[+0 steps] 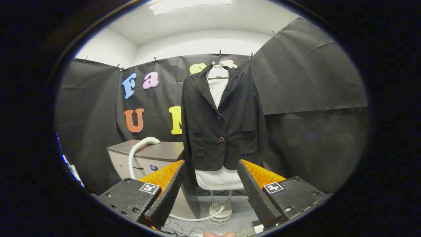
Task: Iron the clothes twice with a garment steamer, once on the left side and once on the right side.
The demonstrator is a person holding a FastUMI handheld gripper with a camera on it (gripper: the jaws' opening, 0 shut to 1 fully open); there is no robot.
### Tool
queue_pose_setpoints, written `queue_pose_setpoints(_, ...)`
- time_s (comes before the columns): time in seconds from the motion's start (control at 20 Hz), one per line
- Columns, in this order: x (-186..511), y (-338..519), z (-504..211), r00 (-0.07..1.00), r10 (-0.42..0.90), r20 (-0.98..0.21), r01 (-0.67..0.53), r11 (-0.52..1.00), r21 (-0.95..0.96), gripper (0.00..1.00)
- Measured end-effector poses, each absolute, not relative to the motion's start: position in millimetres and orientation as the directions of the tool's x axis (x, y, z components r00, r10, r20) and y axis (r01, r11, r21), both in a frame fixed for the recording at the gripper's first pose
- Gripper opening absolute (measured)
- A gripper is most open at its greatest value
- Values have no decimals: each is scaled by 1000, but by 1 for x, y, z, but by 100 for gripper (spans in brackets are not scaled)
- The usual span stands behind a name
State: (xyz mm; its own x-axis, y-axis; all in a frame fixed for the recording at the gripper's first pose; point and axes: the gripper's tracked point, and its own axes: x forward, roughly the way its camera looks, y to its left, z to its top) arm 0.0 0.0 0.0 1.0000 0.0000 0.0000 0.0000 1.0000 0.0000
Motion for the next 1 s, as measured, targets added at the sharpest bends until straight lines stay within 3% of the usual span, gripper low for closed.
queue_pose_setpoints(0.65,42,60,-1,996,64,-59,-63,998,23,100)
queue_pose_setpoints(1.0,78,146,-5,984,113,-139,-109,993,35,100)
